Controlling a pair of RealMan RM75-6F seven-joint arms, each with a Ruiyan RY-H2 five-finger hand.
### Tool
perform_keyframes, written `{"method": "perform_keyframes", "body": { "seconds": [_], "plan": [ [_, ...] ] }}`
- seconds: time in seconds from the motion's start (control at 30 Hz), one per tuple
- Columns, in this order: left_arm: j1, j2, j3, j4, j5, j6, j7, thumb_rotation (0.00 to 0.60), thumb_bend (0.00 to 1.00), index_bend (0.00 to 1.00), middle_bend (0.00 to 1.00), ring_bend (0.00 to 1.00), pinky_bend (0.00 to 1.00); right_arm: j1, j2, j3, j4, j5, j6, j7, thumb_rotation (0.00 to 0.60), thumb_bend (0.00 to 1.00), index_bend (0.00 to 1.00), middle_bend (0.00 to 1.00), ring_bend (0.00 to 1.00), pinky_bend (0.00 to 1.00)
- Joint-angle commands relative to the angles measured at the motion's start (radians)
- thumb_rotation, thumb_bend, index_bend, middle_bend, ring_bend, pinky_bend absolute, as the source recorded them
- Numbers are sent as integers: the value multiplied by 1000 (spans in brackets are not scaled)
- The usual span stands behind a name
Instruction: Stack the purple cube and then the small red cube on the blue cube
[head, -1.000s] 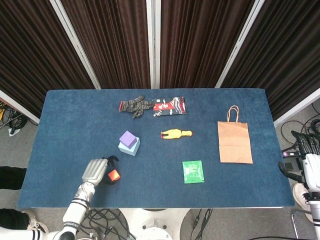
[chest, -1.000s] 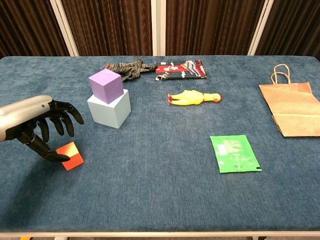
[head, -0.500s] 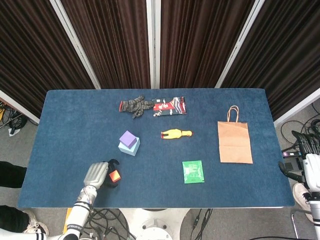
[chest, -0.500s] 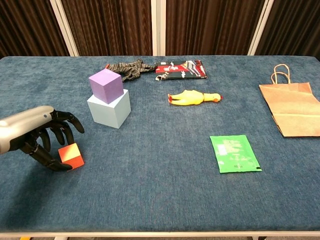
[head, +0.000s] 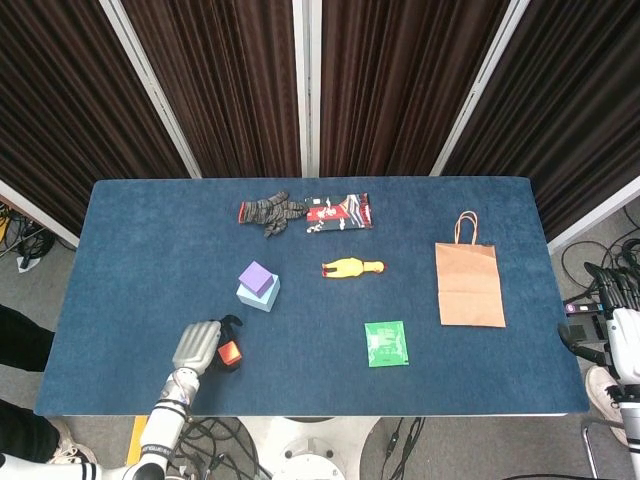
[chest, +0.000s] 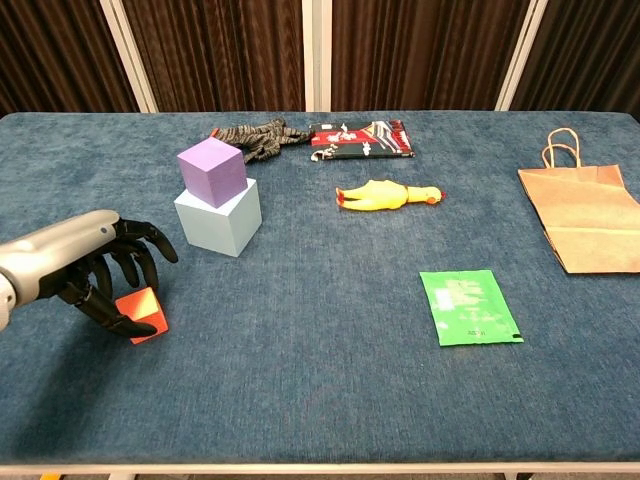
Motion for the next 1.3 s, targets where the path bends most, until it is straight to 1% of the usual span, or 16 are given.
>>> {"method": "perform_keyframes", "body": {
  "seconds": [0.03,0.13,0.63,0.8,0.97,1.07,1.3],
  "plan": [
    [1,-6,-4,10,1,1,3,600,89,387,588,443,509,0,0,0,0,1,-1,1,600,224,0,78,0,0],
    [3,-9,-4,15,3,2,7,600,112,393,600,447,513,1,1,1,1,3,-3,1,600,224,0,78,0,0],
    [11,-5,-12,14,10,6,22,600,158,413,670,467,532,2,3,0,-1,2,-5,2,600,224,0,78,0,0],
    [12,17,-16,1,20,14,34,600,168,413,678,467,535,4,5,1,-2,5,-8,4,600,224,0,78,0,0],
    [17,80,-22,-31,27,31,53,600,169,413,678,467,537,2,5,1,1,5,-8,10,600,224,0,78,0,0],
    [16,137,-39,-42,22,38,63,600,180,413,678,467,540,2,5,0,2,3,-7,10,600,224,0,78,0,0],
    [-4,288,-121,-68,-34,37,83,600,187,413,678,468,541,2,1,-1,-3,-1,-2,-5,600,224,0,78,0,0]
  ]
}}
